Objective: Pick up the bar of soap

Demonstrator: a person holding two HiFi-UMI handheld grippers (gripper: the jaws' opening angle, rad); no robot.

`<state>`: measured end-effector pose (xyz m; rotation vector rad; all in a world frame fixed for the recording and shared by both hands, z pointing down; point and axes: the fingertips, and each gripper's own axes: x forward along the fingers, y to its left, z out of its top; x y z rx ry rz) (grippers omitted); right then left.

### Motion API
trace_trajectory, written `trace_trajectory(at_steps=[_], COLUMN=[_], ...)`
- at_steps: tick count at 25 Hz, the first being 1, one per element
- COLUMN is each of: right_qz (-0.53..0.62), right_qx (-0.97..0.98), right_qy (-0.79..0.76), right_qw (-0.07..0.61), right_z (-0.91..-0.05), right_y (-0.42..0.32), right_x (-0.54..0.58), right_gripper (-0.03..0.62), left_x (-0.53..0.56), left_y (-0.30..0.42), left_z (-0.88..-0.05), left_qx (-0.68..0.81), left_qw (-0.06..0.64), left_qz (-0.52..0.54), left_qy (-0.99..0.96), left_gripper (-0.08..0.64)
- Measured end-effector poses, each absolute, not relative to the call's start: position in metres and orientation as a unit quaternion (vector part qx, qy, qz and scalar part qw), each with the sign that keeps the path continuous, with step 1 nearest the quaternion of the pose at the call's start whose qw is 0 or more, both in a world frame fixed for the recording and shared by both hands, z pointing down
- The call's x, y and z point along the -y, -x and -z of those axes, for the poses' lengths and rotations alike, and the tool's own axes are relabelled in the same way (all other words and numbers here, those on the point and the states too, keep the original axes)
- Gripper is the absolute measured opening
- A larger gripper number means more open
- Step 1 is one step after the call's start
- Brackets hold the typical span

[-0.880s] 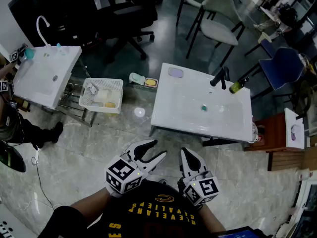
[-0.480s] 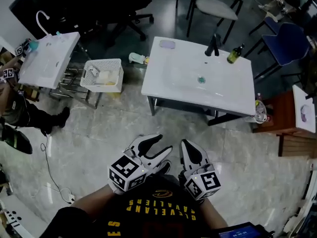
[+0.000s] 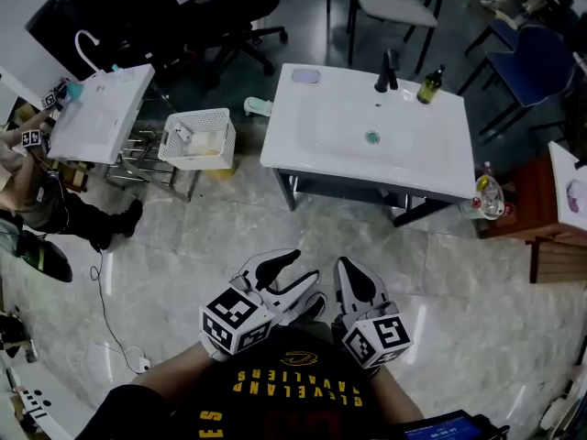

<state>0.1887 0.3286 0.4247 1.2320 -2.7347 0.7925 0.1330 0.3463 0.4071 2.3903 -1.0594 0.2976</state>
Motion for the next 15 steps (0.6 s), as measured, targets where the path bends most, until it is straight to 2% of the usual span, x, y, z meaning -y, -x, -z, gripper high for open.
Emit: trace_trajectory(at_steps=[6, 15], right_qz=[-0.262, -0.201], right_qx=[0.883, 0.883], right_qy=[-0.389, -0.421], right_qw=[0.023, 0.052], right_z=[-0.415, -0.392], right_y=[-0.164, -0.104], right_x=[-0.329, -0.317], right_gripper=[0.011, 0.011], left_x=[-0.349, -0.335], left_y=[-0.113, -0.042], left_z=[-0.394, -0.381], left_qx=[0.383, 0.367], left_qw=[0.241, 0.235], left_qz=[-0.107, -0.051], left_qy=[-0.885, -0.899], left_gripper=[0.207, 0.207])
